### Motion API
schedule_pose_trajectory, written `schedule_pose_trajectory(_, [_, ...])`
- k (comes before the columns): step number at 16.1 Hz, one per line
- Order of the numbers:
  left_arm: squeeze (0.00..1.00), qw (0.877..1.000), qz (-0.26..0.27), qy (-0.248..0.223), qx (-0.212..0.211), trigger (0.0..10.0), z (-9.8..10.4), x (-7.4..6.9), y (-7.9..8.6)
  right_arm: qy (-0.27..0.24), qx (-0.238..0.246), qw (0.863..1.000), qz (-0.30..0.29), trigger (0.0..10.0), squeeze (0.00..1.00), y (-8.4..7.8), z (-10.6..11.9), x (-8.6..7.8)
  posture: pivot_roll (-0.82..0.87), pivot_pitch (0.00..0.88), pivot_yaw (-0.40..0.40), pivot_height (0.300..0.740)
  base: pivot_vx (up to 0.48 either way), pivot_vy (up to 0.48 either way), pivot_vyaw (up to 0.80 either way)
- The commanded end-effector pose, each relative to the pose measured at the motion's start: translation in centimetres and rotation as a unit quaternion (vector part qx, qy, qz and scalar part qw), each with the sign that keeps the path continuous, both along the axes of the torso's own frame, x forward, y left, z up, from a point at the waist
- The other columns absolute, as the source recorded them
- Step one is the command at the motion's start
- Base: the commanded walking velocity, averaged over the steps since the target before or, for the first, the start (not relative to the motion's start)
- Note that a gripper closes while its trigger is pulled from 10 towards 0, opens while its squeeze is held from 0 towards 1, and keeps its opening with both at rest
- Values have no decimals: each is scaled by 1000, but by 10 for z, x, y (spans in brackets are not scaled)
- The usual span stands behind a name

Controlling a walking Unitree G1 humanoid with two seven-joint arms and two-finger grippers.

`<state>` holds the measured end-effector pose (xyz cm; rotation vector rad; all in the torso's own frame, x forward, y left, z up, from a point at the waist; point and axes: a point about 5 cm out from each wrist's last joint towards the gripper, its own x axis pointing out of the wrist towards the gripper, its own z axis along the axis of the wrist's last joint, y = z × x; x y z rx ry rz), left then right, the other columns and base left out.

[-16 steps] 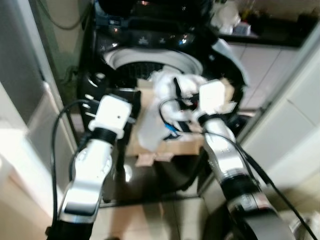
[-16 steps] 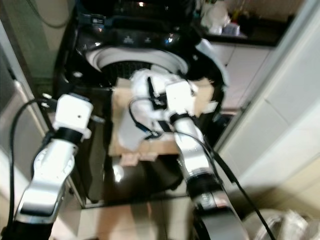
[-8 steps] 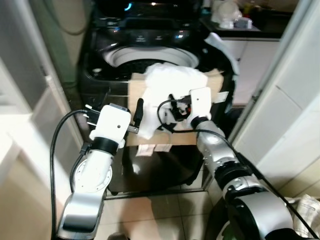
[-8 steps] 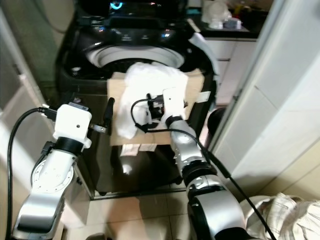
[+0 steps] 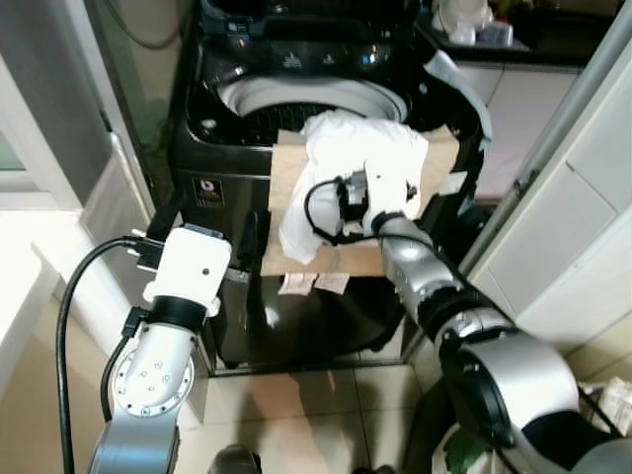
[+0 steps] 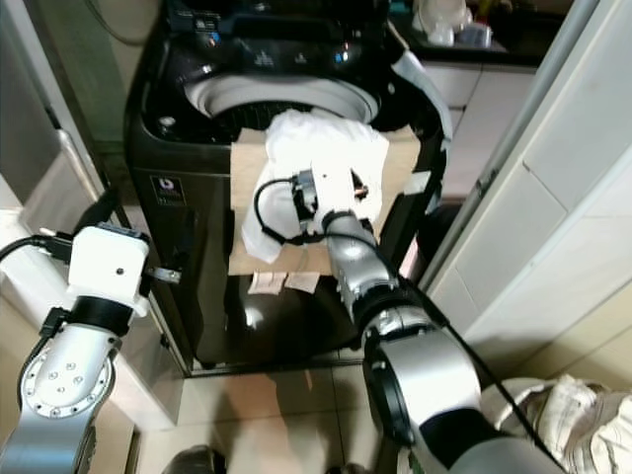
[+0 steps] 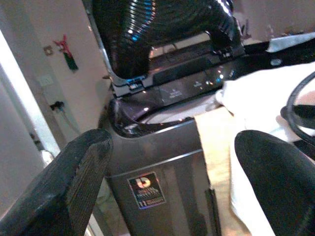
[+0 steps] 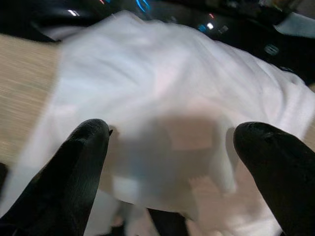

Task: Clothes washing

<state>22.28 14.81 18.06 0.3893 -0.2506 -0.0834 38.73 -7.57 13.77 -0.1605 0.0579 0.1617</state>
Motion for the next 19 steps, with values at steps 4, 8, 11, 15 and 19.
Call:
schedule_pose_trajectory(4, [0, 1000, 4, 9, 4, 10000, 3, -9, -1, 16, -56, 998, -21, 10000, 0, -11, 1, 5, 240, 144, -70, 740, 0, 0, 0])
schedule_pose_trajectory(8, [0, 1000, 6, 19, -3, 10000, 2, -15, -3, 31, -78, 996, -24, 10000, 0, -15, 3, 7, 241, 170, -78, 740, 0, 0, 0])
schedule_pose_trajectory(11, [0, 1000, 6, 24, -6, 10000, 1, -17, -6, 51, -91, 994, -20, 0, 0, -14, 3, 9, 238, 178, -86, 740, 0, 0, 0])
schedule_pose_trajectory(15, [0, 1000, 8, 28, -7, 10000, 1, -22, -7, 55, -109, 993, -9, 0, 0, -10, 7, 10, 260, 191, -94, 740, 0, 0, 0])
schedule_pose_trajectory(19, [0, 999, 9, 34, -6, 10000, 0, -26, -8, 57, -107, 993, -7, 0, 0, -8, 11, 12, 277, 194, -103, 740, 0, 0, 0])
